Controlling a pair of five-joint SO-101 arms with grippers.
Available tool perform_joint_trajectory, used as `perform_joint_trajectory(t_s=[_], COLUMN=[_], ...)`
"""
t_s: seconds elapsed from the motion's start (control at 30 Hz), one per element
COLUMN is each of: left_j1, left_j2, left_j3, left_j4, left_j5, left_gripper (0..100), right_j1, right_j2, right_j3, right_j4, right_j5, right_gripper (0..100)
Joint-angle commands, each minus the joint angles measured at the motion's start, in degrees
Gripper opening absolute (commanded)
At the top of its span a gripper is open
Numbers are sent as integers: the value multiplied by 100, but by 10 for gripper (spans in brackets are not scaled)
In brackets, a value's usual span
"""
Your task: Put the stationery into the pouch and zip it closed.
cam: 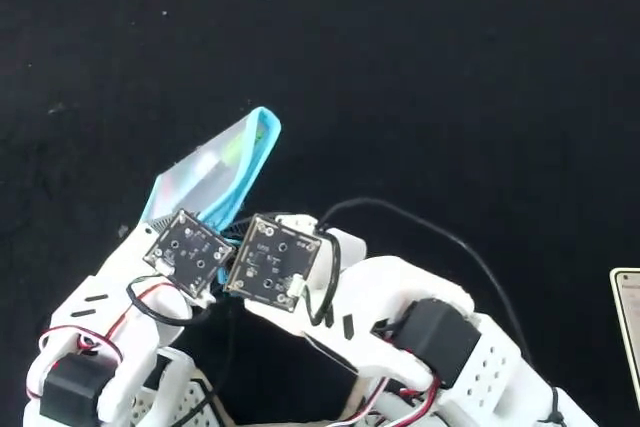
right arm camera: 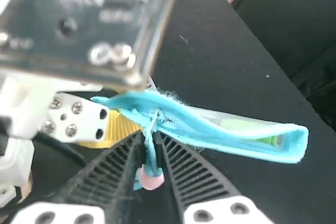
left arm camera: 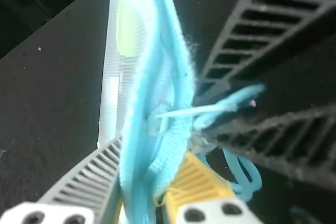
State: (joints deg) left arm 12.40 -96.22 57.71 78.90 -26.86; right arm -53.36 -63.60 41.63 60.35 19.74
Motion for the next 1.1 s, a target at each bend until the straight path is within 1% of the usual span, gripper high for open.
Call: perform_joint_trajectory(t_s=[0.0, 0.13, 0.27, 0.4, 0.63, 0.87, 1.07], left_j1=[13, 13, 13, 13, 13, 13, 13], left_j2=[0, 0, 0, 0, -9, -9, -9], left_j3=[13, 13, 13, 13, -31, -31, -31], left_j4=[-18, -26, -44, -26, -9, -9, 0], left_j5=[18, 18, 18, 18, 26, 26, 26], left_gripper=[30, 30, 30, 30, 30, 30, 30], right_j1=[378, 835, 1169, 1442, 2198, 2655, 3332], right_j2=[-101, -92, -57, -57, -40, 418, 1068], right_j3=[-277, -541, -479, -462, -453, -488, -497], right_j4=[88, 193, 176, 141, -510, -677, -1538], right_j5=[-9, 0, 387, 475, 492, 888, 862], right_gripper=[11, 11, 11, 11, 11, 11, 11])
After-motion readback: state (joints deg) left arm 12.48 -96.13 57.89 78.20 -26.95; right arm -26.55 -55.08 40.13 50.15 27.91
